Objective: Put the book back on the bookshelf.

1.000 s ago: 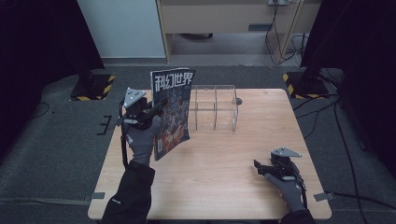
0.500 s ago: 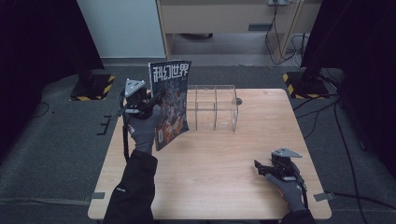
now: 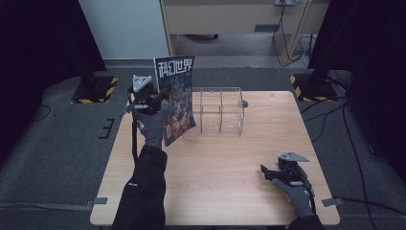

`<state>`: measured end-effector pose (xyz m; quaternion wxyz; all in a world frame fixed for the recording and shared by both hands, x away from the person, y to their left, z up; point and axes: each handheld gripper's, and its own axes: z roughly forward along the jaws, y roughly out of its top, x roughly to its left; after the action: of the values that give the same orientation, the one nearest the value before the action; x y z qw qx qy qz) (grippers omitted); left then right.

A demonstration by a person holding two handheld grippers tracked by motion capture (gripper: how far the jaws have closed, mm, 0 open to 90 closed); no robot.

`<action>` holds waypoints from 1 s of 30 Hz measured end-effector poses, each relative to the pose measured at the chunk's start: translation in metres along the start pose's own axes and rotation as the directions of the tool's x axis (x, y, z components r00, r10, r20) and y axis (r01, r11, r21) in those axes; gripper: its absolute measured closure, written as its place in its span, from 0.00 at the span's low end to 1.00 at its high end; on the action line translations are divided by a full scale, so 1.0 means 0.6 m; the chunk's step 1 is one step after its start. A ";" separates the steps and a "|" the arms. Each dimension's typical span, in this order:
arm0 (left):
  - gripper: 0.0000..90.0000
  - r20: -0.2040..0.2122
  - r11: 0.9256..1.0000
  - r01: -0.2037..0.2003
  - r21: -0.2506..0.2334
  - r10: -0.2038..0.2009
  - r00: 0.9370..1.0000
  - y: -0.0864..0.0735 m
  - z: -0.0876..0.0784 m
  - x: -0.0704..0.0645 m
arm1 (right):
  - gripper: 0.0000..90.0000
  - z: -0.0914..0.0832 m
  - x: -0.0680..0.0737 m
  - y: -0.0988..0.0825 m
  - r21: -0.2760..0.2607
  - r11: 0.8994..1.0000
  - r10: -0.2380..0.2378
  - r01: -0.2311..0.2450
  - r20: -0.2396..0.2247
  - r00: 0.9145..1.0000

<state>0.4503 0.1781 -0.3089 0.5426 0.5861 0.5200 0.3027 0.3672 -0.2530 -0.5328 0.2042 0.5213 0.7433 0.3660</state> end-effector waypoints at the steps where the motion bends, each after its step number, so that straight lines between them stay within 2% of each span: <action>1: 0.91 -0.001 1.000 0.004 -0.002 -0.004 1.000 -0.001 0.003 0.000 | 0.20 0.000 0.000 0.000 -0.002 1.000 0.003 -0.003 0.000 1.000; 5: 0.91 -0.022 1.000 0.004 0.003 -0.004 1.000 -0.006 0.018 0.000 | 0.20 0.000 -0.002 0.001 -0.010 1.000 0.000 0.000 -0.003 1.000; 10: 0.91 -0.038 1.000 0.010 -0.017 -0.011 0.999 -0.016 0.035 0.000 | 0.20 0.000 -0.003 0.000 -0.007 1.000 0.001 -0.001 -0.003 1.000; 22: 0.91 -0.050 1.000 0.013 0.019 -0.012 0.999 -0.049 0.071 -0.003 | 0.20 -0.002 -0.002 -0.002 -0.004 1.000 -0.001 0.001 -0.003 1.000; 26: 0.91 -0.064 1.000 0.001 0.021 0.000 0.998 -0.064 0.082 -0.005 | 0.20 -0.002 -0.004 -0.002 -0.007 1.000 0.001 -0.001 -0.005 1.000; 30: 0.91 -0.070 1.000 0.006 0.022 -0.005 0.998 -0.075 0.089 -0.003 | 0.21 -0.002 -0.003 -0.003 -0.007 1.000 -0.001 0.001 -0.006 1.000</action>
<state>0.4863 0.1536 -0.3637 0.5186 0.5796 0.5436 0.3156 0.3662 -0.2555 -0.5336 0.2043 0.5192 0.7428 0.3700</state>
